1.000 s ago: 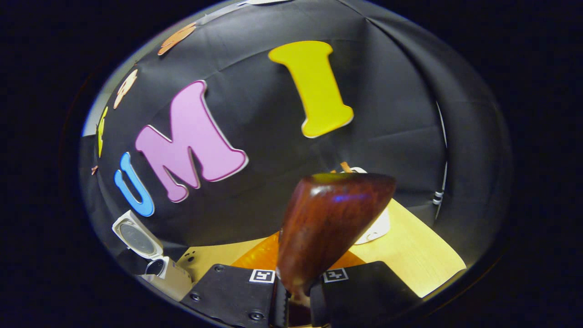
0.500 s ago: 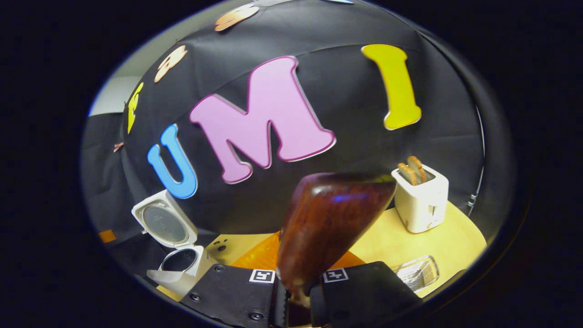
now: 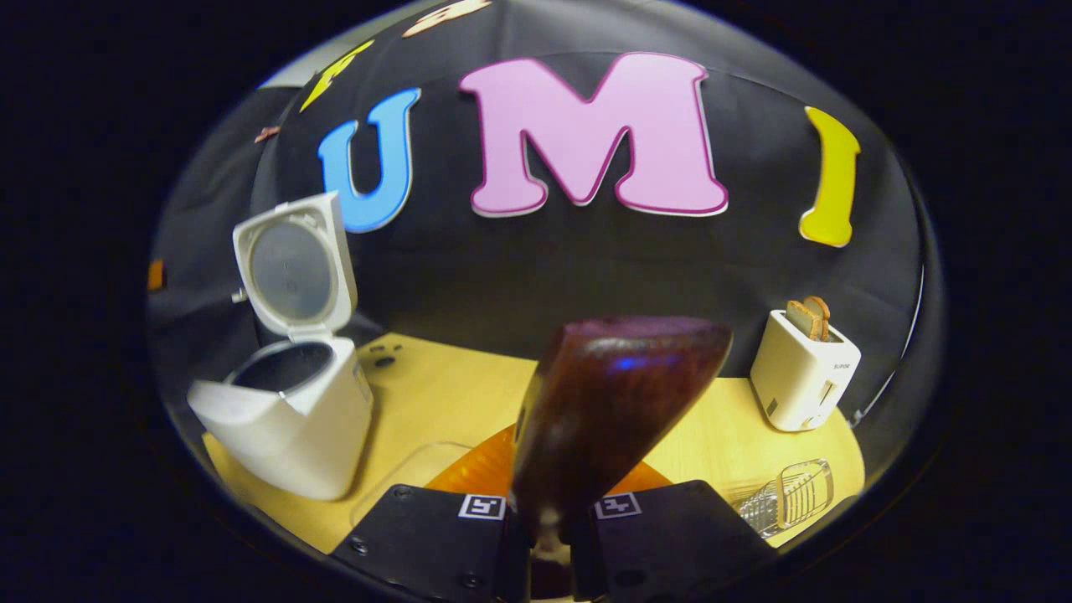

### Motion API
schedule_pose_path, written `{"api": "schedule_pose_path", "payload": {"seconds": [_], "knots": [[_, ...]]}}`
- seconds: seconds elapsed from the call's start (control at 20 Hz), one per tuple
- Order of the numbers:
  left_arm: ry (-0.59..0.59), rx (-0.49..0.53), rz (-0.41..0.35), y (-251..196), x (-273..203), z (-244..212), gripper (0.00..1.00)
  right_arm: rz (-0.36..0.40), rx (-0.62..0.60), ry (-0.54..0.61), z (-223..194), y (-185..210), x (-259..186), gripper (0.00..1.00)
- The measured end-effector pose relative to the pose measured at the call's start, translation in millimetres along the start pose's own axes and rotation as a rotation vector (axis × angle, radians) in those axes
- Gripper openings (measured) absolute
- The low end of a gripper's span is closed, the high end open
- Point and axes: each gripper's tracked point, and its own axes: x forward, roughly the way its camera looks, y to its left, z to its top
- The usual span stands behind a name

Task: Close the left gripper, press the button to open the rice cooker; take a wooden spoon from the chopstick holder with the right hand, scoop a spoonful of rice and pour it into the rice cooker, then put the wooden spoon back into the chopstick holder.

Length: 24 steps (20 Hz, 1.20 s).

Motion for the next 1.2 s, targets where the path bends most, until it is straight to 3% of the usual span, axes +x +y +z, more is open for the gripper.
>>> {"api": "schedule_pose_path", "payload": {"seconds": [0.4, 0.6, 1.2], "knots": [[0.018, -0.02, -0.008, 28, 19, -11, 0.95, -0.077, -0.216, 0.102, -51, 9, 19, 0.12], [0.022, -0.036, -0.011, 35, 27, -13, 0.95, -0.082, -0.232, 0.125, -64, 30, 18, 0.12], [0.022, -0.06, 0.0, 54, 36, -16, 0.95, -0.159, 0.338, 0.137, -68, 40, 30, 0.13]]}}
